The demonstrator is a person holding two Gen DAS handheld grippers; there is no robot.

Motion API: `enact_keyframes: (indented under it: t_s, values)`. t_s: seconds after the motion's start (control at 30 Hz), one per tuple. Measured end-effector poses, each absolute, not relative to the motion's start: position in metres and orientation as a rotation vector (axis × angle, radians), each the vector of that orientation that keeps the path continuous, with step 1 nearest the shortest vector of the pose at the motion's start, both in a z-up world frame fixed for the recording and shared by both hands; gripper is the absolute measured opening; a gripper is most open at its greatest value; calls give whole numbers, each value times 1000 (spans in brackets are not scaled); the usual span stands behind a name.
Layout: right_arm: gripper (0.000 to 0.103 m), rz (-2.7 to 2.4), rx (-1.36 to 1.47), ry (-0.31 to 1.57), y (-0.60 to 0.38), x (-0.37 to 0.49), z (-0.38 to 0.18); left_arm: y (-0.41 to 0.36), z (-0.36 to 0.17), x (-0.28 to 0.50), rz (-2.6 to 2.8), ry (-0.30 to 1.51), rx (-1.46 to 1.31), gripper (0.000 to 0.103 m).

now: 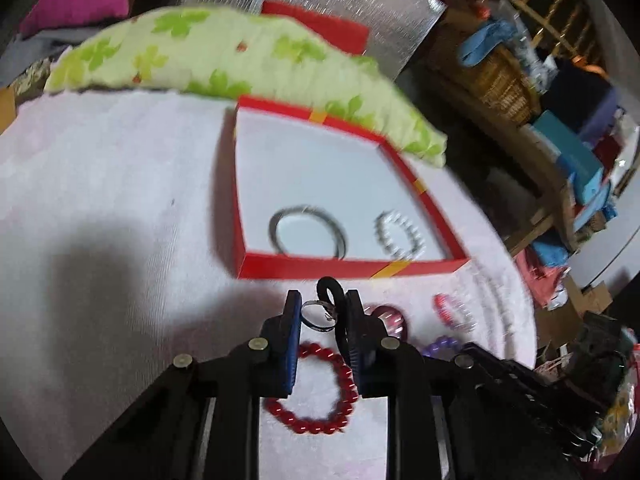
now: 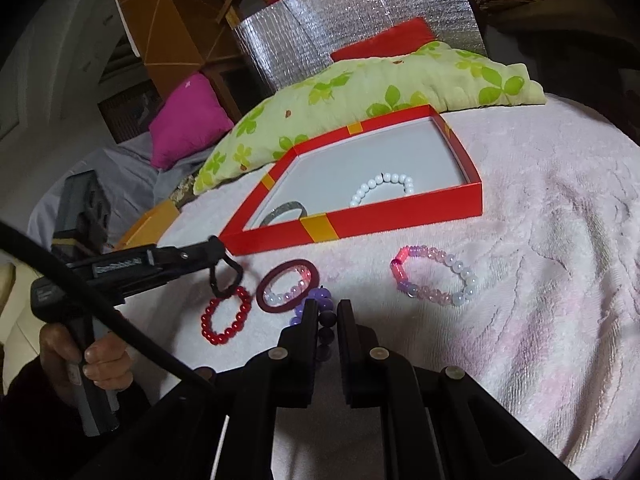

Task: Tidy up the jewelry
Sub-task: 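Grasp the black hair tie with the left tool while the right grasps the purple bracelet, then lower the hair tie into the red box with the left tool while the right drops the purple bracelet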

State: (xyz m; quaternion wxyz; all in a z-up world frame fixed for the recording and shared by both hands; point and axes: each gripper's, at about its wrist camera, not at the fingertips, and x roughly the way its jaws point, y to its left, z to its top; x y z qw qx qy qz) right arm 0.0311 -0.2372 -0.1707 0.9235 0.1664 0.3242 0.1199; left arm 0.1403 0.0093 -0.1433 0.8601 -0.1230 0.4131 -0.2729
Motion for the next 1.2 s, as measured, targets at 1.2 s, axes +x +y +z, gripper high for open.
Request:
enact_keyframes:
  t_s: [1.2]
  values:
    - [11, 216, 384, 576, -250, 28, -148, 9, -122, 128, -354, 708, 13, 22]
